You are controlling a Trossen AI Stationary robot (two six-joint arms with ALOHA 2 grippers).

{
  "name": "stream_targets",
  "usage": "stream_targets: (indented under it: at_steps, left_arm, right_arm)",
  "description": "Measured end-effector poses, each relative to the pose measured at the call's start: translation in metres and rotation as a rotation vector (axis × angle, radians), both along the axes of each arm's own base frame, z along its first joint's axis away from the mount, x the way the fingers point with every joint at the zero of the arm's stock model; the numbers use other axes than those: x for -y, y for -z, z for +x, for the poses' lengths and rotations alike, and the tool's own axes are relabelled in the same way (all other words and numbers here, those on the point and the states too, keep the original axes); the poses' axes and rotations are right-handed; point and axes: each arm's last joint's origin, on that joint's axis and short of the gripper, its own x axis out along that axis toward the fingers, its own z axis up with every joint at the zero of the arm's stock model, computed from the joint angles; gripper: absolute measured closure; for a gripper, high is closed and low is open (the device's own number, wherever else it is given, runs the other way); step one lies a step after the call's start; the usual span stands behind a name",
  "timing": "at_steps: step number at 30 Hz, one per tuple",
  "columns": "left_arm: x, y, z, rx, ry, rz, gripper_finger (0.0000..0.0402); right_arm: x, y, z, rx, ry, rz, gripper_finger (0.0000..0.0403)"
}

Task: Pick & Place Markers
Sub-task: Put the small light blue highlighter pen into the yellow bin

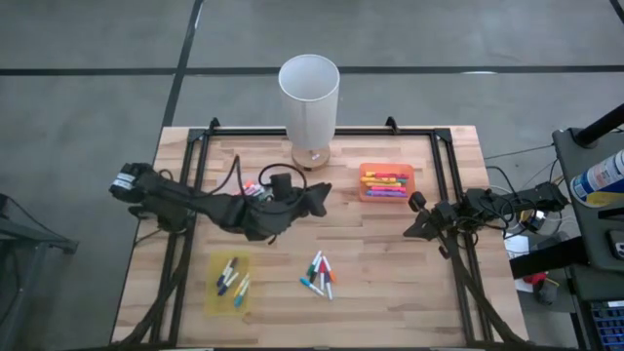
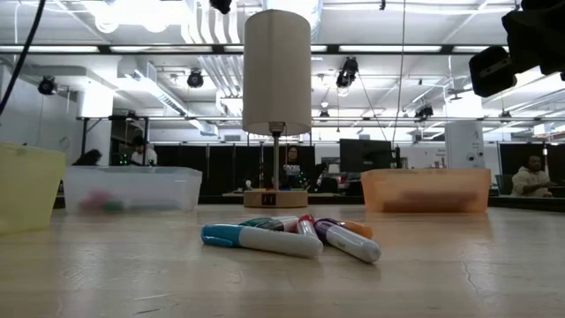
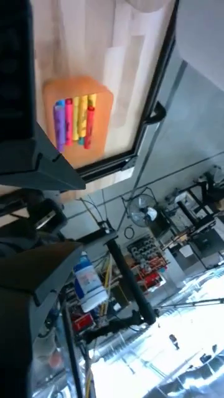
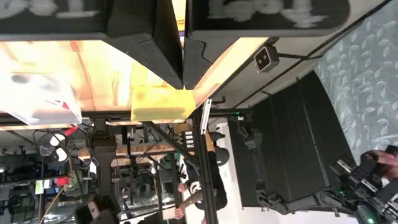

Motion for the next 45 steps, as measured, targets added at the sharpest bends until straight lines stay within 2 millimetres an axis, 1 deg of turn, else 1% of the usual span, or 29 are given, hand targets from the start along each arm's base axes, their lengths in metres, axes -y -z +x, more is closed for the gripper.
stream_targets:
  at_steps: [6, 12, 17, 23, 32, 37, 45]
  left_arm:
    - [0.003, -0.001, 0.004, 0.108, -0.007, -0.100, 0.0264]
    - [0.010, 0.008, 0.023, 0.233, -0.006, -0.159, 0.0264]
    - [0.012, 0.012, 0.036, 0.303, -0.039, -0.155, 0.0264]
    - [0.015, 0.018, 0.047, 0.302, -0.050, -0.153, 0.0264]
    - [0.017, 0.021, 0.061, 0.308, -0.070, -0.159, 0.0264]
    - [0.018, 0.018, 0.063, 0.328, -0.068, -0.170, 0.0264]
    - [0.011, 0.019, 0.065, 0.326, -0.085, -0.169, 0.0264]
  right_arm:
    - [0.000, 0.000, 0.000, 0.000, 0.000, 0.000, 0.0394]
    - [0.000, 0.000, 0.000, 0.000, 0.000, 0.000, 0.0394]
    - [0.000, 0.000, 0.000, 0.000, 0.000, 0.000, 0.0394]
    - [0.000, 0.000, 0.000, 0.000, 0.000, 0.000, 0.0394]
    - [0.000, 0.000, 0.000, 0.001, 0.000, 0.000, 0.0394]
    - [0.000, 0.000, 0.000, 0.001, 0.000, 0.000, 0.0394]
    - [0.000, 0.000, 0.000, 0.001, 0.000, 0.000, 0.0394]
